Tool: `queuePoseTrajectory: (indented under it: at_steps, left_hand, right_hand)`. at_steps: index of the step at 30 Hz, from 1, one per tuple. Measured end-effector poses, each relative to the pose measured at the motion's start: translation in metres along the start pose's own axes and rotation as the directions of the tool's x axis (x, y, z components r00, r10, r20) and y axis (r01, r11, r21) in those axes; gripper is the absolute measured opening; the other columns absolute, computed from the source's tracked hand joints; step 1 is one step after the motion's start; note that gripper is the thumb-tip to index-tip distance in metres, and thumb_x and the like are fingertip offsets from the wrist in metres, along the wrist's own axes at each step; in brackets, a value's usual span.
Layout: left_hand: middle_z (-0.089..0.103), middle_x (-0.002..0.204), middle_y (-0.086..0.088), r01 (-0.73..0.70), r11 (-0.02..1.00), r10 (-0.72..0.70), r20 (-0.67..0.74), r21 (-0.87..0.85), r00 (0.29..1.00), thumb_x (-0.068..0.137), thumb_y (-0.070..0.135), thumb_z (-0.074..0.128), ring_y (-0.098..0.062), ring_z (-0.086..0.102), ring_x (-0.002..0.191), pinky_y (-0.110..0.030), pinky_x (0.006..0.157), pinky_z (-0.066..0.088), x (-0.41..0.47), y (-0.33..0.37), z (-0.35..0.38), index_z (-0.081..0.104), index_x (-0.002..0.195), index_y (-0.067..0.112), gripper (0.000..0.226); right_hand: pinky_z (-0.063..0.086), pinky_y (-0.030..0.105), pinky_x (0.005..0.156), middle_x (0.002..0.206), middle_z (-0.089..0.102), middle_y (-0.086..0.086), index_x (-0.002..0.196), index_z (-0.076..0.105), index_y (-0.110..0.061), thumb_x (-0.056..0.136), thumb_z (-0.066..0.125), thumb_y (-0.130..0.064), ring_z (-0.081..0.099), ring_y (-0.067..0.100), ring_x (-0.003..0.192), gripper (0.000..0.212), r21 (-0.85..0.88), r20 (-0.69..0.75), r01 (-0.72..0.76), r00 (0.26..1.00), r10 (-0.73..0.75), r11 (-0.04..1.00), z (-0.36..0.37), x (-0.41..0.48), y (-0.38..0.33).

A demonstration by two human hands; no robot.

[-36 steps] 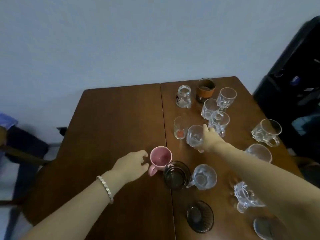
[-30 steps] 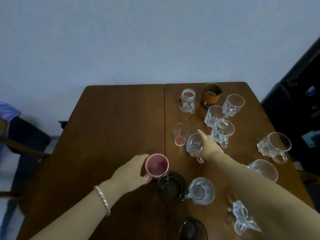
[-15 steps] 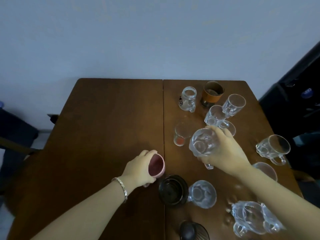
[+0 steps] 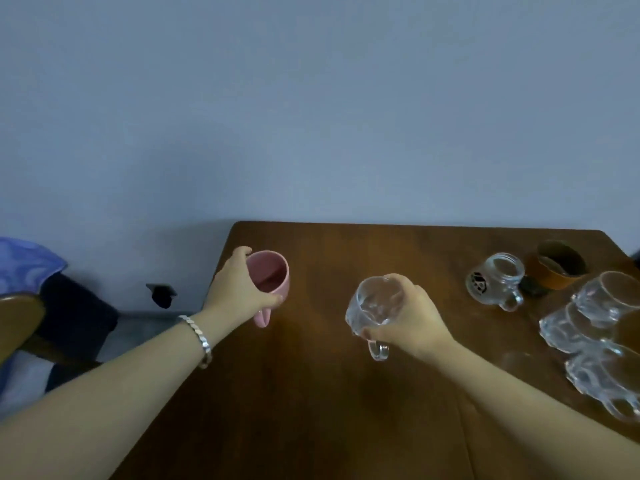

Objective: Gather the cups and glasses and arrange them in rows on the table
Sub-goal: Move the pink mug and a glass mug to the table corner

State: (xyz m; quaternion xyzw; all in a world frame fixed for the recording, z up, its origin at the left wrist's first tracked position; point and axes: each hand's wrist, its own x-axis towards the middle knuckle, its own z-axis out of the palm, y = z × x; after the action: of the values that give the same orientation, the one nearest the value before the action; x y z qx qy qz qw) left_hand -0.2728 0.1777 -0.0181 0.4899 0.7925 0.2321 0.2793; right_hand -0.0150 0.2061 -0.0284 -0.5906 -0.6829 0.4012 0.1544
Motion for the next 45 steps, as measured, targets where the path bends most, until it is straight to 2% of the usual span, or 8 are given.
queuePoseTrajectory:
  at_steps: [5, 10, 16, 24, 30, 33, 40, 45]
  left_hand:
    - [0.064, 0.083, 0.002, 0.067, 0.993, -0.069, -0.014, -0.095, 0.998, 0.058, 0.010, 0.085, -0.026, 0.069, 0.053, -0.048, 0.072, 0.059, 0.101, -0.035, -0.020, 0.044, 0.110, 0.025, 0.068]
    - [0.058, 0.099, 0.001, 0.025, 0.990, -0.037, -0.084, -0.141, 0.996, 0.058, 0.008, 0.086, -0.026, 0.061, 0.098, -0.046, 0.089, 0.053, 0.176, -0.055, -0.013, 0.050, 0.116, 0.015, 0.069]
    - [0.067, 0.095, -0.005, -0.039, 0.990, 0.029, -0.076, -0.135, 0.997, 0.065, 0.008, 0.083, -0.010, 0.057, 0.073, -0.035, 0.086, 0.050, 0.226, -0.072, -0.004, 0.054, 0.121, 0.014, 0.064]
    - [0.057, 0.120, 0.001, -0.143, 0.980, 0.131, -0.091, -0.139, 0.987, 0.061, 0.004, 0.085, -0.015, 0.060, 0.093, -0.028, 0.082, 0.050, 0.239, -0.094, 0.003, 0.052, 0.125, 0.022, 0.074]
    - [0.036, 0.145, -0.007, -0.070, 0.993, 0.071, -0.009, 0.093, 0.997, 0.072, 0.019, 0.081, -0.016, 0.056, 0.087, -0.036, 0.086, 0.051, 0.230, -0.081, -0.003, 0.029, 0.143, 0.017, 0.088]
    - [0.011, 0.158, -0.015, -0.048, 0.943, 0.076, -0.071, 0.331, 0.995, 0.081, 0.033, 0.071, -0.034, 0.032, 0.136, -0.046, 0.110, 0.036, 0.205, -0.061, -0.003, 0.014, 0.149, 0.013, 0.091]
    - [0.069, 0.105, -0.001, -0.226, 0.903, 0.156, 0.210, 0.365, 0.965, 0.092, 0.025, 0.051, -0.022, 0.063, 0.094, -0.037, 0.083, 0.052, 0.086, 0.021, 0.028, 0.062, 0.096, 0.024, 0.011]
    - [0.069, 0.109, 0.004, -0.296, 0.899, 0.180, 0.345, 0.322, 0.921, 0.093, 0.028, 0.051, -0.016, 0.064, 0.093, -0.029, 0.074, 0.049, 0.006, 0.070, 0.078, 0.062, 0.107, 0.024, 0.018]
  right_hand:
    - [0.055, 0.024, 0.073, 0.118, 0.055, -0.001, 0.128, 0.042, -0.029, 0.053, 0.088, -0.033, 0.061, 0.011, 0.093, 0.088, -0.010, -0.013, -0.025, 1.000, 0.025, 1.000, 0.054, 0.083, -0.034]
    - [0.055, 0.031, 0.082, 0.123, 0.045, -0.001, 0.131, 0.039, -0.029, 0.061, 0.083, -0.028, 0.058, 0.015, 0.099, 0.083, -0.057, 0.003, -0.039, 0.999, 0.040, 0.998, 0.088, 0.148, -0.060]
    - [0.052, 0.036, 0.092, 0.132, 0.039, 0.007, 0.140, 0.031, -0.027, 0.067, 0.079, -0.023, 0.055, 0.027, 0.112, 0.088, -0.030, -0.052, -0.074, 0.996, 0.072, 0.997, 0.123, 0.220, -0.084]
    - [0.053, 0.043, 0.090, 0.136, 0.036, 0.009, 0.146, 0.017, -0.030, 0.068, 0.079, -0.028, 0.050, 0.032, 0.120, 0.099, -0.081, -0.066, -0.129, 0.990, 0.124, 0.988, 0.153, 0.275, -0.088]
    - [0.036, 0.040, 0.109, 0.154, 0.022, 0.008, 0.150, 0.004, -0.020, 0.071, 0.079, -0.039, 0.035, 0.027, 0.138, 0.111, -0.048, 0.077, -0.127, 0.988, 0.131, 0.991, 0.138, 0.236, -0.075]
    - [0.041, 0.036, 0.107, 0.144, 0.042, 0.009, 0.142, 0.034, -0.014, 0.081, 0.071, -0.033, 0.046, 0.025, 0.129, 0.074, -0.216, 0.215, -0.137, 0.959, 0.184, 0.967, 0.120, 0.197, -0.056]
    - [0.048, 0.034, 0.098, 0.131, 0.055, 0.006, 0.130, 0.051, -0.015, 0.090, 0.059, -0.028, 0.054, 0.023, 0.118, 0.043, -0.381, 0.341, -0.145, 0.896, 0.284, 0.913, 0.028, 0.073, -0.005]
    - [0.050, 0.036, 0.096, 0.123, 0.062, 0.004, 0.124, 0.056, -0.017, 0.090, 0.059, -0.025, 0.060, 0.021, 0.111, 0.035, -0.389, 0.172, -0.147, 0.958, 0.229, 0.910, -0.059, -0.013, 0.045]
